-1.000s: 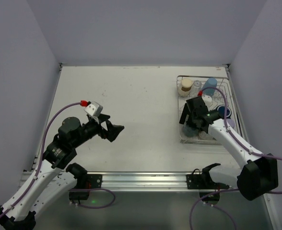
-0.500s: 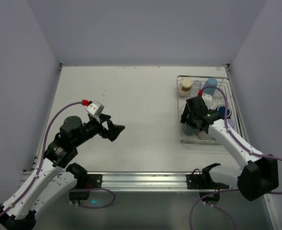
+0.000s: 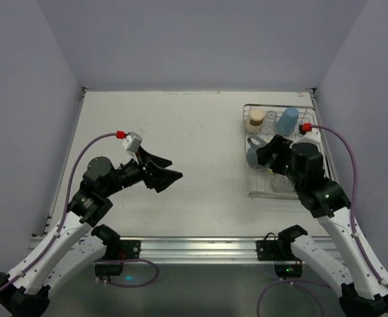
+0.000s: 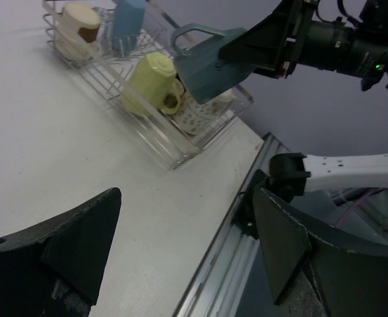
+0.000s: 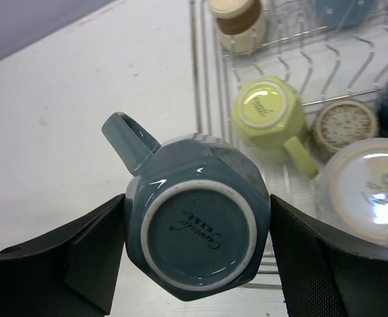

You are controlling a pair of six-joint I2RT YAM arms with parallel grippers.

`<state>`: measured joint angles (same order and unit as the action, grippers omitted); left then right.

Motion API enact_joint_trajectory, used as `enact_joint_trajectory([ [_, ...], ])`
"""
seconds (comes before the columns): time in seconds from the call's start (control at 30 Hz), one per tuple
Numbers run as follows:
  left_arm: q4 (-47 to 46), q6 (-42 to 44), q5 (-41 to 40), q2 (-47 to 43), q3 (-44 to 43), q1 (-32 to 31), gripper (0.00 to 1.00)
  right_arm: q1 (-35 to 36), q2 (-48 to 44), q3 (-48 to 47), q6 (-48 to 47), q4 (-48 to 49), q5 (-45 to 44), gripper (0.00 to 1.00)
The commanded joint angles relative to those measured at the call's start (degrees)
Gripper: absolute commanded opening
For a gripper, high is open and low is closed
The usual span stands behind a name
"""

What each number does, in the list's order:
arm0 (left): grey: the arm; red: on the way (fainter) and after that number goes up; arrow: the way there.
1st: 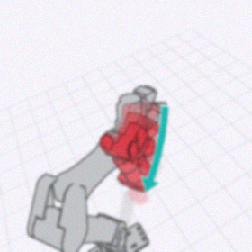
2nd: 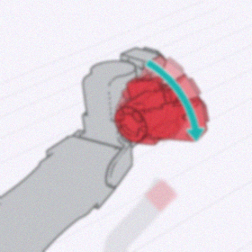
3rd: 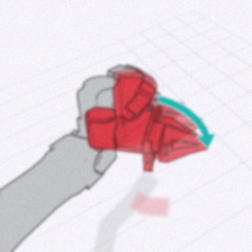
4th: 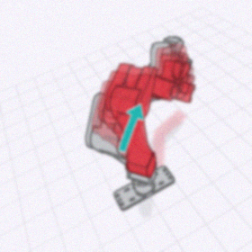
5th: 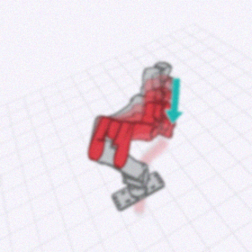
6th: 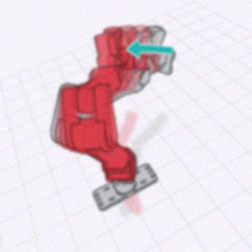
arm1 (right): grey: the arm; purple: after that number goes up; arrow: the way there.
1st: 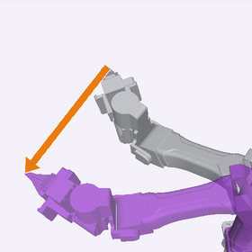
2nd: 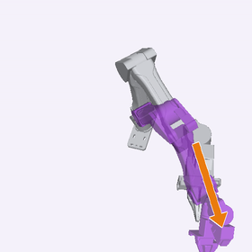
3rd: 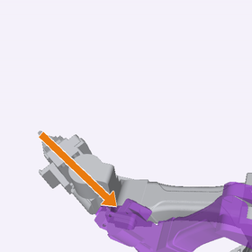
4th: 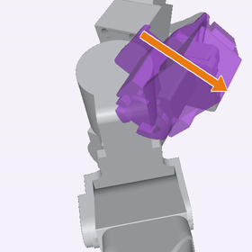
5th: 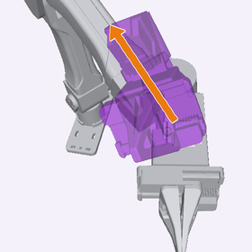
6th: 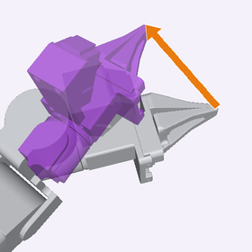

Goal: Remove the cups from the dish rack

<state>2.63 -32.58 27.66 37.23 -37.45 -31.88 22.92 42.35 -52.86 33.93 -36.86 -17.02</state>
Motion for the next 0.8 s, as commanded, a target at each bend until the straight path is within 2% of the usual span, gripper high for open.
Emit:
enact_joint_trajectory([
  [0.0, -15.35, -11.96, 9.77, 2.57, 2.99, 0.24, 0.83, 0.29, -3.67, -1.72, 4.64, 12.15, 12.77, 0.13],
  [0.1, -24.67, -18.3, 11.54, 5.2, 5.72, 0.06, 0.77, 0.46, -6.57, 3.45, 12.8, 23.11, 24.63, 0.1],
  [0.13, -26.61, -20.31, 11.71, 5.91, 6.51, 0.06, 0.77, 0.55, -6.92, 6.69, 15.09, 30.72, 27.79, 0.1],
  [0.2, -30.83, -22.95, 12.42, 8.63, 6.78, -0.11, 0.74, 1.33, -6.75, 9.17, 20.81, 40.05, 33.7, 0.1],
  [0.37, -39.27, -26.83, 13.56, 12.25, 6.87, -1.95, 0.72, 4.5, -3.77, 12.16, 26.0, 48.8, 35.91, 0.09],
  [0.6, -41.3, -27.54, 12.68, 14.88, 6.69, -3.72, 0.66, 10.73, 3.17, 12.61, 28.56, 57.68, 38.02, 0.1],
  [0.73, -41.57, -27.1, 11.98, 15.59, 6.69, -4.07, 0.61, 13.47, 7.47, 13.13, 29.52, 61.64, 38.11, 0.1],
  [0.77, -41.57, -26.93, 11.46, 15.59, 6.69, -4.07, 0.57, 13.82, 8.1, 13.31, 30.22, 62.43, 38.37, 0.1],
])
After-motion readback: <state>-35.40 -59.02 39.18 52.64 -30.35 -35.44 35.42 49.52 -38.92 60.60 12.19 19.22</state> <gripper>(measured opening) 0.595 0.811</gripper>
